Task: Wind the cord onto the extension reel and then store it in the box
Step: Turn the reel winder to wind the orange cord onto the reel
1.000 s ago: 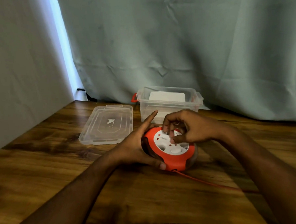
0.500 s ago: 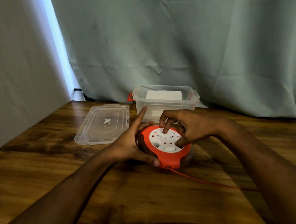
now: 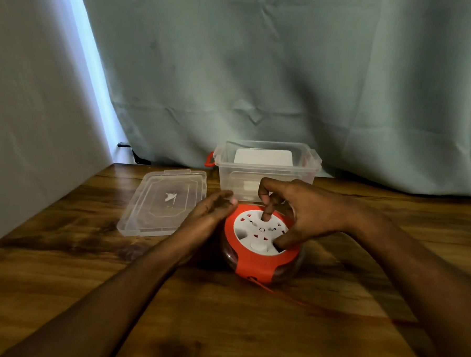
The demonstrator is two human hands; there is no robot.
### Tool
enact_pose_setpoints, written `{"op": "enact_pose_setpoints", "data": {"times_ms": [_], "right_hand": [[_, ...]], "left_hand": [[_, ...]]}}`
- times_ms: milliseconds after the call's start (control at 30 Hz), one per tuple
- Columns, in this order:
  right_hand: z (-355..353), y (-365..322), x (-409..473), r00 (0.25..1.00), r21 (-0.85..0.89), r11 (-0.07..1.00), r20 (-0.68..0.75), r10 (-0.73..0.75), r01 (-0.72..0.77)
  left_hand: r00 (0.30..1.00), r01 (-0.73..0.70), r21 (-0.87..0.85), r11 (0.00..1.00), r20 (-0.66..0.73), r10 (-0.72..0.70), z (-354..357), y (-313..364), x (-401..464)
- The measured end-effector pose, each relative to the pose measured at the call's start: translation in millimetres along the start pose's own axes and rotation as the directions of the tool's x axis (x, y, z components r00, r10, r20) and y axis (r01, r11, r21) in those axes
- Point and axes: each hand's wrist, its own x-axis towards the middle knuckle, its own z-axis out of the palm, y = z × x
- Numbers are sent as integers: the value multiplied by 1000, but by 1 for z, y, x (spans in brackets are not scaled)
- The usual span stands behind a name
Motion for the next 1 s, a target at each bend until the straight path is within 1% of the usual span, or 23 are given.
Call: {"op": "enact_pose_setpoints", "data": {"times_ms": [33, 67, 167, 233, 300, 400, 467, 600, 700, 867, 933, 1000], "right_hand": [[1, -1, 0, 1000, 2, 1000, 0, 0, 0], [3, -2, 1, 1000, -3, 1000, -1, -4, 4], [6, -4, 3, 1000, -40, 999, 0, -10, 10], [8, -3, 3, 1000, -49, 999, 5, -3, 3], [8, -1, 2, 1000, -49, 999, -7, 8, -8], [7, 1, 1, 999, -50, 999, -46, 8, -11], [8, 0, 2, 997, -61, 998, -71, -1, -4], [10, -3, 3, 997, -69, 997, -73, 32, -37], [12, -3, 3, 994, -86, 994, -97, 60, -68], [22, -5, 10, 980, -119, 979, -130, 152, -168], [24, -5, 13, 980, -124, 980, -139, 140, -158], [20, -3, 12, 984, -106, 988, -153, 95, -112]], "left_hand": [[998, -10, 68, 998, -67, 14, 3, -2, 2], [993, -38, 134, 990, -106, 52, 5, -3, 1], [967, -125, 356, 926, -165, 194, 3, -6, -1], [962, -119, 429, 895, -172, 210, -2, -7, -1], [970, -116, 392, 913, -155, 189, -4, -6, 0], [980, -127, 248, 960, -116, 160, 1, -5, -1], [986, -130, 179, 975, -79, 146, 6, -4, -2], [994, -103, 186, 977, 0, 105, 10, -1, -3], [995, -99, 155, 983, 0, 100, 10, -1, -5], [994, -111, 94, 989, -7, 112, 12, -5, -5], [991, -127, 92, 988, -26, 129, 12, -7, -4], [989, -139, 84, 987, -42, 142, 10, -8, -5]]}}
